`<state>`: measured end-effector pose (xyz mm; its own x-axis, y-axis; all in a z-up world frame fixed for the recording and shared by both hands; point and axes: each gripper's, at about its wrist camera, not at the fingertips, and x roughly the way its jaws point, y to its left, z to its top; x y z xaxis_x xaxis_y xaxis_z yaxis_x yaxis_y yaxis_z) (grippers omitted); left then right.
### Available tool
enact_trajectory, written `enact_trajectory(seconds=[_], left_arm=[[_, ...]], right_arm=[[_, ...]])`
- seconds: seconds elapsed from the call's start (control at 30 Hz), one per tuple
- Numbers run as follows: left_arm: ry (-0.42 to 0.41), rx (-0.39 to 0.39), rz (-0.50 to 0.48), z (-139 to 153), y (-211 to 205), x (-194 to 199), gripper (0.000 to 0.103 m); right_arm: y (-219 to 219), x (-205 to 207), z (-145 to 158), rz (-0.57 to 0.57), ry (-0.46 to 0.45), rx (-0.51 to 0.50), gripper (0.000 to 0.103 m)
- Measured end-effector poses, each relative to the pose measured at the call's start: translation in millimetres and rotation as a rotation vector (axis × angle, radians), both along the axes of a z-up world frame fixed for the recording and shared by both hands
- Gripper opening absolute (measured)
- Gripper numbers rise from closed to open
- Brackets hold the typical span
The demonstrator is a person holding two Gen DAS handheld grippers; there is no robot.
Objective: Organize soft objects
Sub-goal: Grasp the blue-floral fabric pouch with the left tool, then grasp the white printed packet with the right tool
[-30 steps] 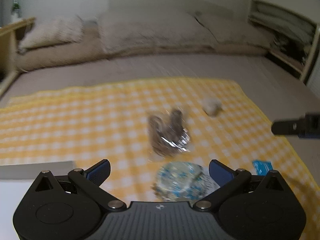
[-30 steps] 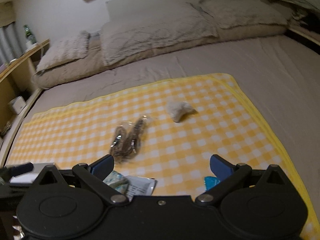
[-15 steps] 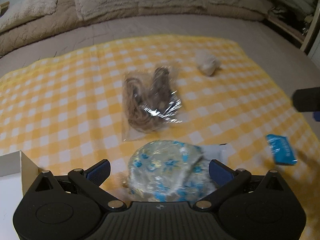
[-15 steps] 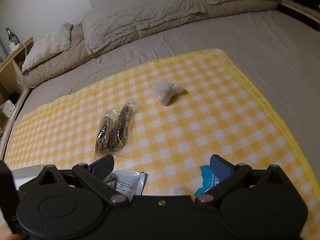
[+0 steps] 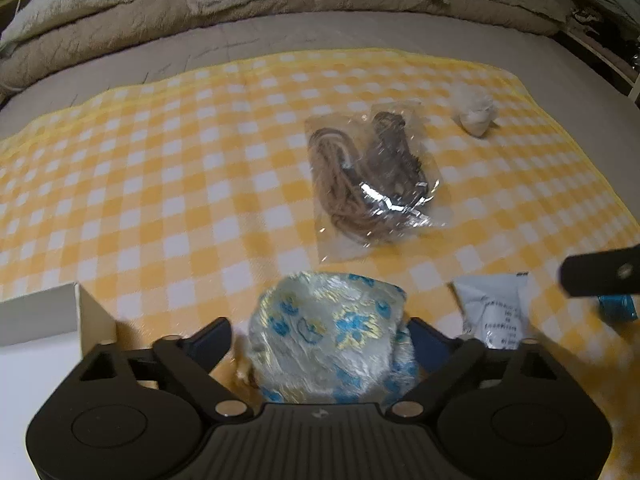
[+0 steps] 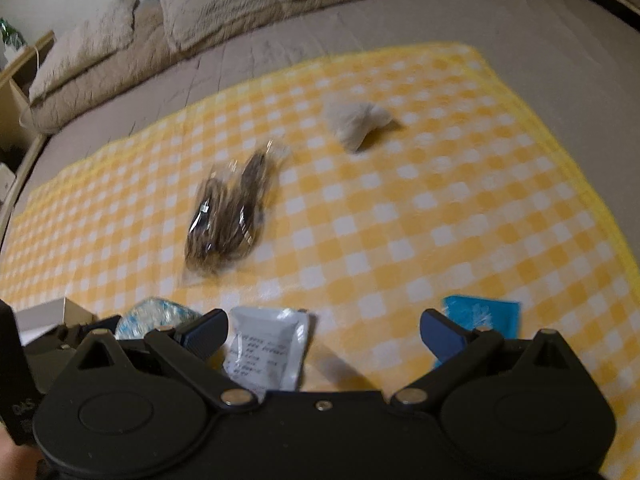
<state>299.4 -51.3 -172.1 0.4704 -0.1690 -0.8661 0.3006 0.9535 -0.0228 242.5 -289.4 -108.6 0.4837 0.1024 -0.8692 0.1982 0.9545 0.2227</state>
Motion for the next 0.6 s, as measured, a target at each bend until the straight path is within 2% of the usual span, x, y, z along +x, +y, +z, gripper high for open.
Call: enact_trajectory(seconds=[0.17, 0.27, 0.4, 0.6], left_arm=[[0.011, 0.034, -0.037, -1, 9, -2, 0.081], [0.017, 0.031, -0.059, 1, 12, -3, 0.080], [0.022, 0.042, -0.099, 1, 12, -4, 0.080], [0.042, 0.067, -0.155, -4, 8, -8, 0.078]], right_arm=[[16, 12, -19, -0.017, 0.092, 0.059, 0.102], [25, 17, -27, -0.024, 0.118, 0.073, 0.092], [37, 22, -42, -0.033, 0.174, 0.117, 0.087], [51, 22, -52, 0.001, 0.193, 0.072, 0.081]])
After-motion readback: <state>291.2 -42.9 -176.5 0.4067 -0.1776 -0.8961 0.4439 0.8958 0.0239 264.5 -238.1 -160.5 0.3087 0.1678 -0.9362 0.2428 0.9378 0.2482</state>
